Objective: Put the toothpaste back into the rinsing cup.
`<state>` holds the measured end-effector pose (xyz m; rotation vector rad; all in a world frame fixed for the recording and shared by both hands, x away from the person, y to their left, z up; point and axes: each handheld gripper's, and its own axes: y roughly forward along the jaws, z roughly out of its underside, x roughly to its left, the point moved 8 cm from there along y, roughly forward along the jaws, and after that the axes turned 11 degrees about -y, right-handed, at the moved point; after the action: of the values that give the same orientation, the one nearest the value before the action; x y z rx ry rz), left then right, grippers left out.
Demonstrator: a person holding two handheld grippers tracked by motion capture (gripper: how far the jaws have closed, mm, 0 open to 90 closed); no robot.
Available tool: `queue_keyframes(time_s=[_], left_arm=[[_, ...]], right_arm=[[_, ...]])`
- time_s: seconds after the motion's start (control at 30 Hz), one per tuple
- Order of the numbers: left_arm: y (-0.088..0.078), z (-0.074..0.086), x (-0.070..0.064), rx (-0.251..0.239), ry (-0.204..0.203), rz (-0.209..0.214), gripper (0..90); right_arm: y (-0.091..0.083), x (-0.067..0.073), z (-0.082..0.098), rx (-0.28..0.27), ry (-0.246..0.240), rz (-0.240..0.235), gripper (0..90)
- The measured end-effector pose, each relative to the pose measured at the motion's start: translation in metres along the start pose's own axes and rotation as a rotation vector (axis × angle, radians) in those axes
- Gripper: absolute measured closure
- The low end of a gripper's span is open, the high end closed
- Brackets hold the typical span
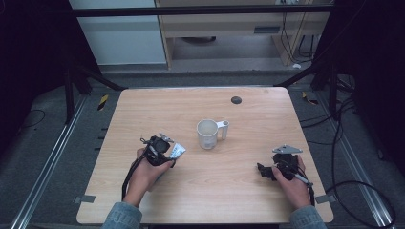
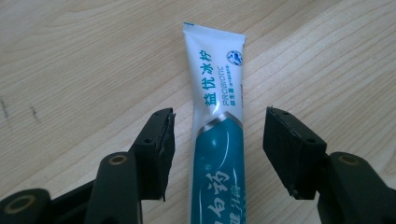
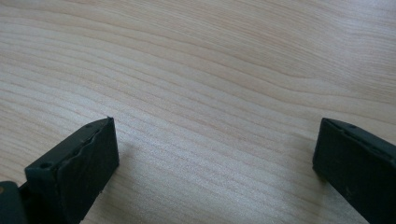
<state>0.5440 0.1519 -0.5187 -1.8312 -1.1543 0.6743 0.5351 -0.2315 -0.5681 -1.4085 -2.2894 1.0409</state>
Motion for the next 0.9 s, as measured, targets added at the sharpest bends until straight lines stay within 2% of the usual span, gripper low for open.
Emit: queue_keyframes(time_s=[0.23, 0.6, 0.77, 0.9], left_arm=[[0.007, 0.004, 0.006, 0.057, -0.003, -0.008, 43.1], [0.017, 0.005, 0.007, 0.09, -0.025, 0.034, 51.7], [0.022, 0.004, 0.006, 0.105, -0.028, 0.054, 55.6], [0.025, 0.004, 0.006, 0.115, -0.016, 0.052, 56.7]], right_arm=[[0.0, 0.0, 0.0, 0.0, 0.0, 0.0, 0.5], [0.0, 0.0, 0.0, -0.001, 0.002, -0.001, 0.5], [0.0, 0.0, 0.0, 0.0, 0.0, 0.0, 0.5], [0.0, 0.0, 0.0, -0.001, 0.002, -0.001, 0.5]])
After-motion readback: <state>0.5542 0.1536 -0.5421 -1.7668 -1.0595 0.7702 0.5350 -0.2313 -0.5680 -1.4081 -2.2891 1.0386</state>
